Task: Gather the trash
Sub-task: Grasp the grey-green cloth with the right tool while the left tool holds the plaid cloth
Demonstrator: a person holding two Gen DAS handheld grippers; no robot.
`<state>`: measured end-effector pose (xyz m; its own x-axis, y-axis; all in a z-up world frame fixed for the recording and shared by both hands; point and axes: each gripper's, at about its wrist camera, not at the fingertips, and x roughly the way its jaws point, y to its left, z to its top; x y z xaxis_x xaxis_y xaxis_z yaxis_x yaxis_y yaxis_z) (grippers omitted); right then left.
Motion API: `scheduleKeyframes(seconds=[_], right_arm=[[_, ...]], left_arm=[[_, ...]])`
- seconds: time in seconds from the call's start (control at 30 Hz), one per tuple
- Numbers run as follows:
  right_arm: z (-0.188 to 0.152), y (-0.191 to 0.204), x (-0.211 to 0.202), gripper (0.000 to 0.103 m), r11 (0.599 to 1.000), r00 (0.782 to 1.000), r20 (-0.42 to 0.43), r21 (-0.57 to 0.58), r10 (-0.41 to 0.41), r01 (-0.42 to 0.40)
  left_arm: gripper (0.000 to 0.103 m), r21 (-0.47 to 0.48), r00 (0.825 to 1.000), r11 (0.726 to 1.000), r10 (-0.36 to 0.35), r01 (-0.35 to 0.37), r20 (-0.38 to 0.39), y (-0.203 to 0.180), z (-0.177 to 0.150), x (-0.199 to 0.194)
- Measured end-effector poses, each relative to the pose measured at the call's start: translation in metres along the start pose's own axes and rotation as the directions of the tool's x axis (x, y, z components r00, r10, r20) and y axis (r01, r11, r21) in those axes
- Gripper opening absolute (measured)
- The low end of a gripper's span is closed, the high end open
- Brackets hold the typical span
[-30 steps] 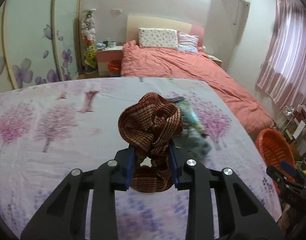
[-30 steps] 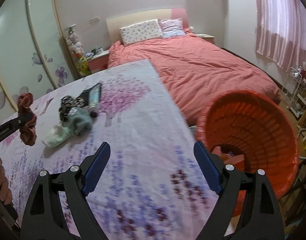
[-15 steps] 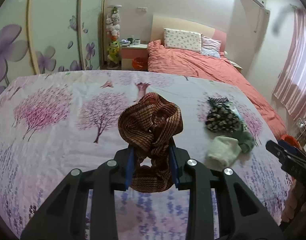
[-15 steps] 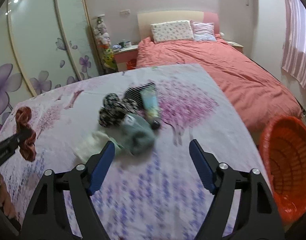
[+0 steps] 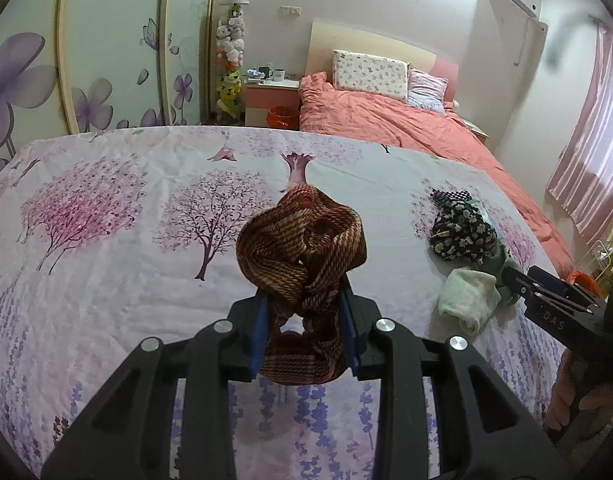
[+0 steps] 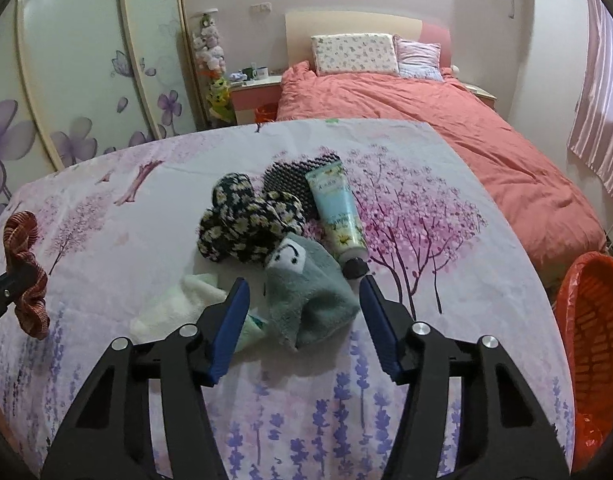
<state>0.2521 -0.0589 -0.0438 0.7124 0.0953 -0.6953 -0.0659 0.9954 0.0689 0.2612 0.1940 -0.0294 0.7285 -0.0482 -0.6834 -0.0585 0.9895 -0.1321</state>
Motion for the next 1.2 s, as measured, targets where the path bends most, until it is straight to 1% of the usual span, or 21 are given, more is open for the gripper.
scheduleKeyframes(seconds=[0.03, 0.1, 0.13, 0.17, 0.2, 0.23, 0.3, 0.37, 0.5, 0.6, 0.67, 0.7, 0.73, 0.77, 0.83, 0.87, 0.97, 1.0, 1.07, 1.1, 1.2], right_arm=[[-0.001, -0.001, 0.000, 0.051, 1.000, 1.000, -0.002, 0.001, 0.002, -0.002], [-0.003, -0.004, -0.001, 0.034, 1.000, 1.000, -0.013, 0.006, 0.022, -0.022], [-0.003, -0.005, -0.002, 0.031, 1.000, 0.999, -0.012, 0.008, 0.030, -0.030], [-0.003, -0.004, -0.003, 0.026, 0.999, 0.999, -0.009, 0.007, 0.032, -0.032], [-0.004, -0.004, -0.004, 0.019, 0.999, 0.999, -0.004, 0.005, 0.038, -0.038], [-0.004, -0.004, -0.007, 0.016, 0.999, 0.999, 0.001, 0.005, 0.046, -0.046], [-0.004, -0.006, -0.014, 0.007, 0.998, 0.998, 0.020, 0.008, 0.057, -0.058], [-0.003, -0.007, -0.022, 0.004, 0.998, 0.997, 0.042, 0.005, 0.066, -0.066], [-0.002, -0.012, -0.040, 0.001, 0.997, 0.993, 0.093, 0.008, 0.077, -0.078], [0.000, -0.014, -0.044, 0.001, 0.997, 0.991, 0.110, 0.005, 0.073, -0.074], [0.003, -0.013, -0.035, 0.001, 0.995, 0.992, 0.085, 0.002, 0.096, -0.096], [0.004, -0.013, -0.030, 0.003, 0.994, 0.992, 0.073, 0.007, 0.107, -0.108], [0.005, -0.011, -0.020, 0.006, 0.994, 0.993, 0.053, 0.009, 0.108, -0.109], [0.005, -0.011, -0.016, 0.019, 0.995, 0.994, 0.045, 0.009, 0.103, -0.103], [0.005, -0.009, -0.002, 0.040, 0.996, 0.996, 0.025, 0.010, 0.086, -0.086], [0.005, -0.008, 0.003, 0.042, 0.997, 0.997, 0.015, 0.008, 0.080, -0.080], [0.003, -0.005, 0.020, 0.041, 0.998, 0.998, -0.026, -0.005, 0.058, -0.058], [0.003, -0.007, 0.024, 0.027, 0.998, 0.997, -0.045, 0.006, 0.057, -0.056], [0.002, -0.014, 0.019, 0.014, 0.997, 0.997, -0.029, 0.024, 0.073, -0.073], [0.002, -0.017, 0.014, 0.010, 0.996, 0.997, -0.020, 0.030, 0.080, -0.080], [0.003, -0.032, -0.010, 0.010, 0.993, 0.994, 0.037, 0.061, 0.099, -0.102]], left_arm=[[0.032, 0.001, 1.000, 1.000, -0.001, 0.001, -0.001, -0.001, 0.000, 0.000], [0.032, 0.005, 1.000, 1.000, -0.004, 0.004, -0.001, -0.004, 0.000, 0.000], [0.032, 0.007, 1.000, 1.000, -0.005, 0.005, -0.002, -0.005, 0.000, 0.000], [0.032, 0.010, 1.000, 1.000, -0.007, 0.007, -0.002, -0.007, 0.000, 0.000], [0.032, 0.013, 1.000, 1.000, -0.009, 0.009, -0.001, -0.009, -0.001, -0.001], [0.032, 0.015, 1.000, 1.000, -0.011, 0.011, 0.000, -0.011, -0.001, -0.002], [0.032, 0.022, 1.000, 1.000, -0.015, 0.015, 0.004, -0.014, -0.001, -0.005], [0.032, 0.028, 1.000, 0.999, -0.018, 0.018, 0.008, -0.018, 0.000, -0.008], [0.032, 0.040, 0.999, 0.999, -0.026, 0.025, 0.019, -0.025, 0.001, -0.015], [0.032, 0.050, 0.999, 0.998, -0.034, 0.033, 0.027, -0.033, 0.000, -0.020], [0.032, 0.054, 0.999, 0.998, -0.040, 0.038, 0.027, -0.037, -0.002, -0.022], [0.032, 0.058, 0.999, 0.997, -0.043, 0.041, 0.027, -0.039, -0.002, -0.023], [0.032, 0.061, 0.999, 0.997, -0.045, 0.043, 0.028, -0.039, -0.003, -0.024], [0.032, 0.064, 0.999, 0.997, -0.045, 0.043, 0.029, -0.040, -0.004, -0.025], [0.032, 0.067, 0.999, 0.997, -0.046, 0.044, 0.029, -0.040, -0.004, -0.026], [0.032, 0.067, 0.999, 0.997, -0.045, 0.043, 0.029, -0.039, -0.005, -0.026], [0.032, 0.063, 0.999, 0.997, -0.041, 0.039, 0.025, -0.035, -0.005, -0.024], [0.032, 0.061, 0.999, 0.997, -0.040, 0.038, 0.023, -0.035, -0.004, -0.022], [0.032, 0.056, 0.999, 0.998, -0.040, 0.039, 0.018, -0.033, -0.004, -0.020], [0.032, 0.053, 0.999, 0.998, -0.041, 0.040, 0.018, -0.034, -0.004, -0.020], [0.032, 0.049, 0.999, 0.998, -0.049, 0.048, 0.020, -0.036, -0.003, -0.021]])
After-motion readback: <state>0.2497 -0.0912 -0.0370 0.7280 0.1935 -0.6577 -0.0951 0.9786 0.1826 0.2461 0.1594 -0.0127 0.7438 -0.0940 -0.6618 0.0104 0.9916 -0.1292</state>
